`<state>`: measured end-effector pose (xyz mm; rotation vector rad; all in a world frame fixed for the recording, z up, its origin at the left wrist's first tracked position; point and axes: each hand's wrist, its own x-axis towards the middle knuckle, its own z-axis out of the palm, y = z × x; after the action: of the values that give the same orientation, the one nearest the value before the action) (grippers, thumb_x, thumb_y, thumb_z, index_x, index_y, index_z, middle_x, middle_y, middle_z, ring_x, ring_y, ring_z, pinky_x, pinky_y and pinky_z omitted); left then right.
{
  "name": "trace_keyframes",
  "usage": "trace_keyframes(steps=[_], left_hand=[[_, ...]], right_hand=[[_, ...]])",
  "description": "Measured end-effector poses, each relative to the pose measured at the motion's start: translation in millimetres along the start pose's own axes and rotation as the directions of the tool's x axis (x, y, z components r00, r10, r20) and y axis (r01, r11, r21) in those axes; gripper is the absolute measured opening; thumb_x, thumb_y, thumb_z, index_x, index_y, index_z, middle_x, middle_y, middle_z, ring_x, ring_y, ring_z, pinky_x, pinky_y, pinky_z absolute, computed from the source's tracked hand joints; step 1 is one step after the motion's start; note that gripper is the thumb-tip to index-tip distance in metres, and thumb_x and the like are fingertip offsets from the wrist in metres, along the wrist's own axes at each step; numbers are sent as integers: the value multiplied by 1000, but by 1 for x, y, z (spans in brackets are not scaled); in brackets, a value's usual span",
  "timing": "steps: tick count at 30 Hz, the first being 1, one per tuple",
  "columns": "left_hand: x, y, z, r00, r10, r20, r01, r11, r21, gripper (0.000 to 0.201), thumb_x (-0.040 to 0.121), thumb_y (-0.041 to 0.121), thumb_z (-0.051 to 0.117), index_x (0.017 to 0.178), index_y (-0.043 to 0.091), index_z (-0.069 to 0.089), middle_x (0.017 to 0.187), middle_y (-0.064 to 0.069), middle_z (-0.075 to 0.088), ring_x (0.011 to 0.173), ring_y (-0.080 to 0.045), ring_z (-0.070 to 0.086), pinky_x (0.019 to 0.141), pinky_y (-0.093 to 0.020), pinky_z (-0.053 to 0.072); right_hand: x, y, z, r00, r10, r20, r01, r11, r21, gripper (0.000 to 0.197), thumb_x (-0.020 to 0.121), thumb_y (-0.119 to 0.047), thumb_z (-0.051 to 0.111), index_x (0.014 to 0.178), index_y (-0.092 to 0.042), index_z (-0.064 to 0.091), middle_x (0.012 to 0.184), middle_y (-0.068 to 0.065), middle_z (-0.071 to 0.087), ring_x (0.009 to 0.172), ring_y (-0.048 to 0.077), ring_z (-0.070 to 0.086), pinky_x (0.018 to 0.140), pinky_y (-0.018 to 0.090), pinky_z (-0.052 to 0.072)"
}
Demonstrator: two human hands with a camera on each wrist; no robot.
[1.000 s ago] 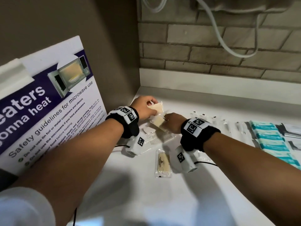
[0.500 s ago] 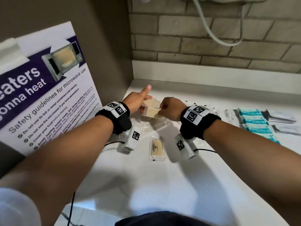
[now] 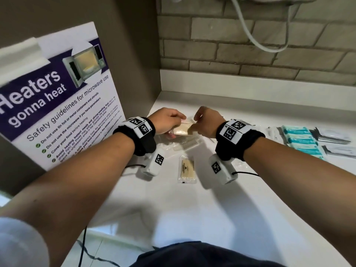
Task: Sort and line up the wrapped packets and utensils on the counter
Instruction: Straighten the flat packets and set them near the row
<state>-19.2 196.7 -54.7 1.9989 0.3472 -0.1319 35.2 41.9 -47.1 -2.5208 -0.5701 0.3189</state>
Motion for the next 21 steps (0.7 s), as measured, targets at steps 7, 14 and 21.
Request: trace_keyframes(steps=[7,14,21], left_hand=[[13,-1,-15,983,42,-180,-46,999,-19,25,99,9,36,113,21,52,118,-13,49,79,-33,71,51,-28,58],[23,-2,-16,984,25,-179,-39,997,-73,28,100,5,29,119,16,48,118,-16,52,67,-24,69,40,-23,52],[26,-13,-15,979,10,-204,-24,997,-71,27,101,5,31,115,14,52,115,-14,52,57,-20,66,44,-24,55]], right_hand=[[-34,0,20,839,-294,458,449,850,-275,38,76,-18,75,111,-15,61,111,1,63,100,19,59,86,32,51],[-32,-7,37,739,-294,606,586,725,-362,29,72,-13,71,99,-23,67,94,-7,62,92,20,61,80,34,54],[-12,-8,15,838,-291,462,459,834,-306,35,76,-27,77,104,-11,65,100,4,64,87,20,54,72,24,38]])
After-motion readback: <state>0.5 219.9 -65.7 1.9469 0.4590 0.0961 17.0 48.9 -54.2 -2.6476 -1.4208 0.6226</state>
